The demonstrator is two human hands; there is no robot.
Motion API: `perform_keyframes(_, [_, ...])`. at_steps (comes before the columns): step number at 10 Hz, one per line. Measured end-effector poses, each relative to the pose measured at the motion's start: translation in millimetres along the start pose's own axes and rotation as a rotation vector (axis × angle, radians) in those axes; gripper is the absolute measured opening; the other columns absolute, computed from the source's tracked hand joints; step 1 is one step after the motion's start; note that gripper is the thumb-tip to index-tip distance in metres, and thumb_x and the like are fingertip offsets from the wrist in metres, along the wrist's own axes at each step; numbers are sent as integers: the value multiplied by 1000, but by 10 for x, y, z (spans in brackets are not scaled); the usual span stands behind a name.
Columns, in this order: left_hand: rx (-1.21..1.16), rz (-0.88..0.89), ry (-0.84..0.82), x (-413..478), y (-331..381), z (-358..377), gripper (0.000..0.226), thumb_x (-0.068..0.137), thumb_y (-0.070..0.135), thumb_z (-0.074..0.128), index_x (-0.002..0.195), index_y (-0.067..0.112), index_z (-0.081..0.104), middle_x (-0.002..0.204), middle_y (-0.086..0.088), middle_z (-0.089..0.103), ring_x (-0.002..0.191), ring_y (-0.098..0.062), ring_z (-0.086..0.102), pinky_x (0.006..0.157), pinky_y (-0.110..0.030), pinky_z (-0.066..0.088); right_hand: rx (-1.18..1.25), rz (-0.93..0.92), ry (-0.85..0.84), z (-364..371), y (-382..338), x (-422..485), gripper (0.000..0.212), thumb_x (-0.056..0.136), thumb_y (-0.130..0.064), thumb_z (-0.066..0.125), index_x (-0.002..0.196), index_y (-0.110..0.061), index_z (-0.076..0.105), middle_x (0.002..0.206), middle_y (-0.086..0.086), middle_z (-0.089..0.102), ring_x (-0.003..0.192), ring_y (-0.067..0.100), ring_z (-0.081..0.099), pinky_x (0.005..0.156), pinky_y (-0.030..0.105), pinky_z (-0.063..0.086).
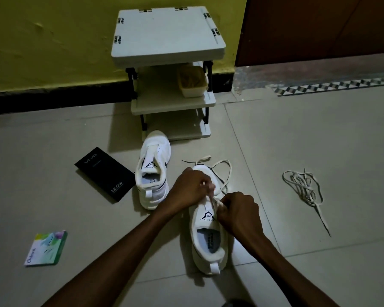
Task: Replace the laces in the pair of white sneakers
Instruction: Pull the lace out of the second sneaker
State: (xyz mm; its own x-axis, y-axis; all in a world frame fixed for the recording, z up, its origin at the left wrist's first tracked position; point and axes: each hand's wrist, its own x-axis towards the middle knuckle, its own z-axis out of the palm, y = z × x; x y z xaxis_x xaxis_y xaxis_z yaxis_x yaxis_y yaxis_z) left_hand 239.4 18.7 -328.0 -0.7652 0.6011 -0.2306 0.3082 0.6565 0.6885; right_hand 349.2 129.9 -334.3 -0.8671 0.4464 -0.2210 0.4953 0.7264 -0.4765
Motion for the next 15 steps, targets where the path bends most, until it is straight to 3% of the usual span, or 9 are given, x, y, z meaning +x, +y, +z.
perform_keyframes(1, [-1404, -424, 252, 25, 64, -109, 24, 90, 3, 44, 70, 8, 56, 58, -2, 49, 59, -16, 45, 70, -33, 45, 12, -18, 5, -33, 13, -1, 13, 76, -24, 68, 78, -11, 70, 64, 1, 61, 57, 14, 55, 56, 25, 45])
perform_keyframes(3, [-380, -231, -162, -100, -98, -357, 33, 95, 38, 59, 75, 14, 71, 53, 12, 51, 43, -1, 41, 49, -18, 33, 42, -18, 19, -13, 9, -7, 12, 73, -22, 69, 72, -11, 70, 54, -4, 55, 49, 9, 51, 48, 20, 40])
perform_keyframes(6, [-1560, -106, 25, -165, 218, -435, 20, 97, 21, 49, 89, 10, 63, 86, -2, 68, 72, -12, 64, 70, -24, 54, 56, -10, 8, -5, 11, -8, 15, 73, -26, 72, 78, -12, 71, 65, 0, 66, 56, 11, 58, 59, 26, 53])
perform_keyframes(8, [246, 50, -28, -64, 42, -92, 33, 89, 33, 65, 118, 17, 68, 115, -3, 68, 107, -22, 62, 85, -27, 44, 67, -2, -17, -8, -8, 0, 13, 76, -27, 73, 78, -15, 71, 60, -7, 57, 54, 7, 54, 49, 13, 40])
perform_keyframes(9, [521, 23, -103, -43, -23, 88, 24, 85, 35, 66, 103, 20, 70, 104, -4, 67, 101, -25, 62, 73, -26, 40, 56, -1, -3, -3, -12, -15, 12, 74, -27, 73, 75, -16, 70, 58, -8, 53, 54, 8, 52, 47, 11, 33])
perform_keyframes(10, [210, 55, 49, -56, 13, 109, 8, 80, 22, 65, 82, 21, 73, 82, 5, 64, 84, -13, 63, 68, -22, 40, 54, -4, 15, -4, 9, -23, 14, 73, -28, 73, 75, -15, 70, 56, -8, 52, 52, 8, 51, 49, 15, 37])
perform_keyframes(12, [-1703, -305, 259, -88, 87, -398, 28, 95, 0, 42, 75, 12, 58, 73, -1, 64, 64, -10, 61, 71, -28, 53, 18, -2, 15, 15, 16, -13, 13, 73, -25, 70, 74, -12, 69, 60, -2, 59, 57, 13, 58, 54, 24, 43])
perform_keyframes(13, [-1279, -292, 111, -102, 47, -313, 22, 100, 17, 44, 80, 17, 53, 64, 3, 56, 46, -6, 44, 44, -18, 38, 11, -11, 15, 26, 4, -19, 12, 73, -24, 69, 74, -12, 68, 61, -1, 61, 57, 13, 58, 54, 24, 43])
perform_keyframes(15, [426, 170, -11, -85, -54, 3, 27, 91, 36, 58, 112, 21, 66, 113, -4, 61, 104, -25, 59, 83, -32, 46, 52, -18, 1, 26, 25, -7, 14, 74, -26, 72, 74, -12, 68, 57, -7, 55, 54, 9, 55, 50, 18, 41])
